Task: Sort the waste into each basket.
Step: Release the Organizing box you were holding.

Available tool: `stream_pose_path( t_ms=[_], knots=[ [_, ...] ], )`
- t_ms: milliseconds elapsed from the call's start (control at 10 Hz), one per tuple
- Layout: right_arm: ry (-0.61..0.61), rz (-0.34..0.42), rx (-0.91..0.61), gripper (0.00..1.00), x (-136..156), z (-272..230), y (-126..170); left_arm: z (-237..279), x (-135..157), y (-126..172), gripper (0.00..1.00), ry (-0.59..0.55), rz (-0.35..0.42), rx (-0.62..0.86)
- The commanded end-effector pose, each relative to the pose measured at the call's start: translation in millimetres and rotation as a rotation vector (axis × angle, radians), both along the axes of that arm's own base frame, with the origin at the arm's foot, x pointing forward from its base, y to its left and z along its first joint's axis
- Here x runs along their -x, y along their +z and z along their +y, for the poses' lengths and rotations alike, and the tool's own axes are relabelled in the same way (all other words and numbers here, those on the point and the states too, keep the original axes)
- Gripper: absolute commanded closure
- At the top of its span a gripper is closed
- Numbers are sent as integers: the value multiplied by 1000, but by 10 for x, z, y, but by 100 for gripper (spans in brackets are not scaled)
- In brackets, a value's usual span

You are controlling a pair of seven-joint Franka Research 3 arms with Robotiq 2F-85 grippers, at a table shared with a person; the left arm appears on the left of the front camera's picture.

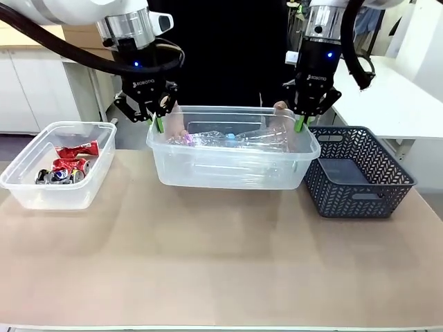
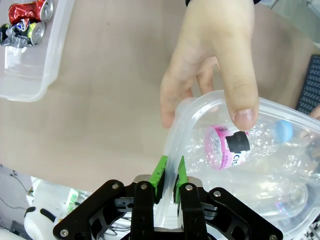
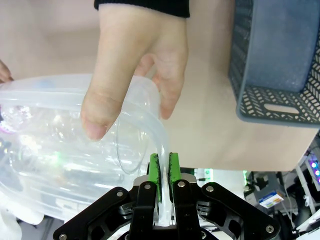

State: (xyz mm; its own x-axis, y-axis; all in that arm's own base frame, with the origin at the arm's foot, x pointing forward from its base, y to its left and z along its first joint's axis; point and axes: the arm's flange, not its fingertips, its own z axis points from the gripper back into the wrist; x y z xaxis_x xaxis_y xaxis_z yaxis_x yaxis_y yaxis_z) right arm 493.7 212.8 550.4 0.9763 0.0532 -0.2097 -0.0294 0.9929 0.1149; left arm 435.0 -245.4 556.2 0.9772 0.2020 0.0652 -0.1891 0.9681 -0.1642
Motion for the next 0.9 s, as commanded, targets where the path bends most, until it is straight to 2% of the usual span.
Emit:
stream_pose_path(
  t_ms=[0, 300, 400, 500, 600, 800],
  knots=[
    [6, -8, -2, 91, 25, 36, 51, 6, -20, 61, 91, 3, -15, 10],
    [0, 0, 0, 91, 0, 2, 0, 1, -1, 1, 91, 0, 0, 0],
    [-24, -28, -20, 31, 51, -148, 8, -29, -16, -10, 43, -38, -5, 20],
    [-30, -57, -75, 36, 105, -234, 14, -59, -27, -10, 32, -68, -19, 33],
    [-45, -89, -87, 0, 141, -291, 38, -69, -23, -1, 0, -74, -33, 35],
    [-51, -131, -144, 0, 225, -395, 95, -23, 89, 62, 0, -85, -70, 29]
  ],
)
